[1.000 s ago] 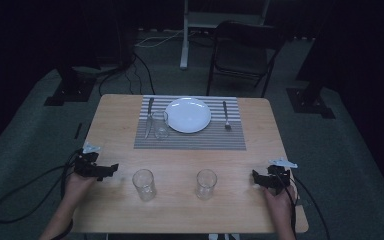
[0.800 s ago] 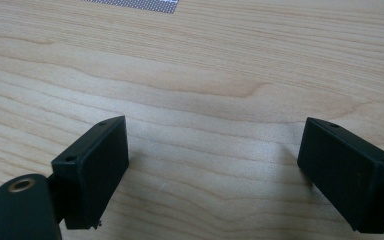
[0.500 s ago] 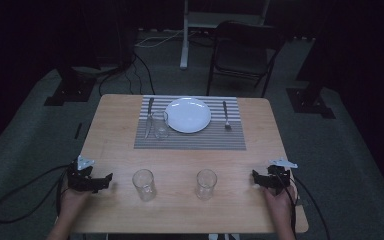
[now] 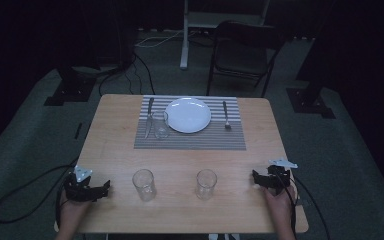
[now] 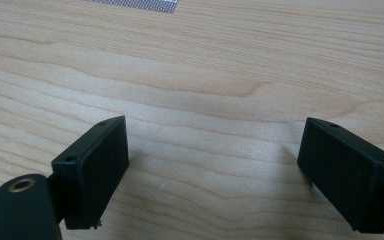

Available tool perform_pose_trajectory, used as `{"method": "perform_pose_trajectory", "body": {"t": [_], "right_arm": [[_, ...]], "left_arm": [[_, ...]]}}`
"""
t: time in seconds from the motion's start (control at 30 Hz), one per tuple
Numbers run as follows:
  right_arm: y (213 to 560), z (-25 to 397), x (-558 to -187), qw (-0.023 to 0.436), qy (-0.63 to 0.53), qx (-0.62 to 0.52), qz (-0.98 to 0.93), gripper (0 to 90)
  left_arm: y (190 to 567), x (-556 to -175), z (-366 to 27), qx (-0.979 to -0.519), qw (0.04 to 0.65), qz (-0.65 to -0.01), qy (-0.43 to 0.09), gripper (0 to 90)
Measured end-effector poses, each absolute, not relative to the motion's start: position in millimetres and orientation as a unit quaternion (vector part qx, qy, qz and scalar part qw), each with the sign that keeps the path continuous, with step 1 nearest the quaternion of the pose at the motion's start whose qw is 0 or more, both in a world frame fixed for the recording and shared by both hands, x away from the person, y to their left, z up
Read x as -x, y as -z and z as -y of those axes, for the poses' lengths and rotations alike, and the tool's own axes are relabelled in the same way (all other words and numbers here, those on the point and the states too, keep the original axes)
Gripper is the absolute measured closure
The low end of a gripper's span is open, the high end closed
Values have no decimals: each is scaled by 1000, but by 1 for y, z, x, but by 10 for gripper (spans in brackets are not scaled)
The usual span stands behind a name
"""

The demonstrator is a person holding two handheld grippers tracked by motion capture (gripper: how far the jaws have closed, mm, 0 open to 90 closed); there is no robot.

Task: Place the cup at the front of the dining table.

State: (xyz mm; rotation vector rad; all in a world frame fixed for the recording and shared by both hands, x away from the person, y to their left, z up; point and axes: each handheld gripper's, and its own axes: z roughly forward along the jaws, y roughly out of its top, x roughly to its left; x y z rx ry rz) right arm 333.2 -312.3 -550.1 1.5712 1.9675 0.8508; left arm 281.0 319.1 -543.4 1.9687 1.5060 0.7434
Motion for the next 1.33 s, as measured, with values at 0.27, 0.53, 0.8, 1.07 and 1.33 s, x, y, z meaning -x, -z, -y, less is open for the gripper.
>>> {"method": "perform_pose_trajectory", "body": {"t": [0.27,0.53,0.8,1.07,1.33], "right_arm": [[550,312,-333,240,-311,-574,-719,126],[550,312,-333,240,-311,-574,-719,126],[550,312,-333,240,-311,-574,-719,126],[550,312,-333,240,-311,-574,-719,126],[550,312,-333,240,-311,-574,-719,126]], "left_arm": [[544,-271,-326,-716,273,-577,-282,1],[544,-257,-331,-701,260,-589,-306,1],[545,-252,-335,-668,217,-628,-336,1],[545,-252,-341,-662,223,-633,-335,1],[545,-251,-340,-662,217,-634,-336,1]]}}
